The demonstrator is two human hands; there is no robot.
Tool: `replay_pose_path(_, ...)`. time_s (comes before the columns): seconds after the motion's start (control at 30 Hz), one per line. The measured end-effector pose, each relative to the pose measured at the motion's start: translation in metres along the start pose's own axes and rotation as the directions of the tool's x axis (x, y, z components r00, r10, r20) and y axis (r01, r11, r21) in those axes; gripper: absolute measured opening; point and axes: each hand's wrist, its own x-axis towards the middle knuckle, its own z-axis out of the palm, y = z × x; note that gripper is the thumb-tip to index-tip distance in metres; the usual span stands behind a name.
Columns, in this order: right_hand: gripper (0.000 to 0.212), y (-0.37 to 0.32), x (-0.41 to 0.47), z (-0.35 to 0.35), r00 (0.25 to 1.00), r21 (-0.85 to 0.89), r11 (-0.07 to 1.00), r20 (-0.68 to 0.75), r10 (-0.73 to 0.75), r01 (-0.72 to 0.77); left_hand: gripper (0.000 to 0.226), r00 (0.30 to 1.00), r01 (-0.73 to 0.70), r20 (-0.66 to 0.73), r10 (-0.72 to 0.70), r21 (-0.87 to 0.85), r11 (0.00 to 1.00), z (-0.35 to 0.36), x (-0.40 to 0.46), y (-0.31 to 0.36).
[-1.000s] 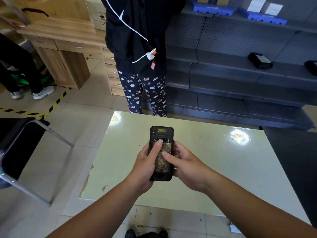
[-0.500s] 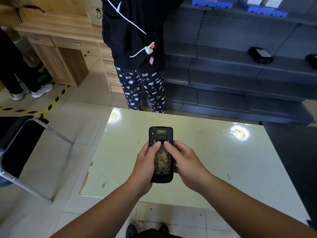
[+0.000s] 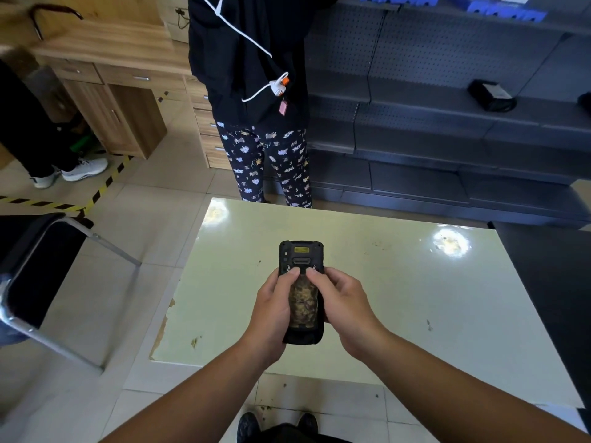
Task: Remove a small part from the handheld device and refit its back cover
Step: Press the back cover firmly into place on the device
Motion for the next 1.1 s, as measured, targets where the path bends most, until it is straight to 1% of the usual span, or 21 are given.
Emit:
replay_pose_path(0.13,0.037,0.001,0.004,0.001,0.997,-0.138,0.990,-0.069,-0.042,0.033,0.036,0.996,0.063,-0.063,-0.060,0.040,0.997,-0.002,0.004,0.001)
replay_pose_path(0.23,0.043,0.003,0.006,0.002,0.994,-0.161,0.986,-0.088,-0.058,0.043,0.034,0.994,0.075,-0.089,-0.069,0.068,0.995,0.000,0.005,0.001)
replay_pose_path(0.37,0.052,0.000,0.010,0.005,0.994,-0.165,0.986,-0.106,-0.022,0.005,0.034,0.989,0.085,-0.128,-0.072,0.101,0.991,0.004,0.004,0.001)
replay_pose_path(0.4,0.051,0.000,0.011,0.005,0.994,-0.156,0.988,-0.112,-0.001,-0.016,0.035,0.987,0.096,-0.136,-0.081,0.104,0.990,0.005,0.004,0.002)
replay_pose_path(0.5,0.030,-0.001,0.013,0.006,0.993,-0.126,0.989,-0.104,0.060,-0.073,0.037,0.977,0.147,-0.170,-0.129,0.102,0.984,0.005,0.004,0.004)
replay_pose_path(0.57,0.025,-0.001,0.013,0.006,0.994,-0.124,0.989,-0.081,0.072,-0.082,0.038,0.973,0.165,-0.177,-0.145,0.099,0.981,0.003,0.003,0.003)
replay_pose_path(0.87,0.021,0.005,0.013,0.006,0.995,-0.140,0.986,-0.058,0.085,-0.092,0.044,0.967,0.195,-0.187,-0.175,0.098,0.976,0.001,-0.002,0.002)
replay_pose_path(1.1,0.020,0.010,0.011,0.008,0.993,-0.151,0.982,-0.057,0.106,-0.113,0.049,0.967,0.220,-0.155,-0.201,0.112,0.969,-0.003,-0.003,-0.003)
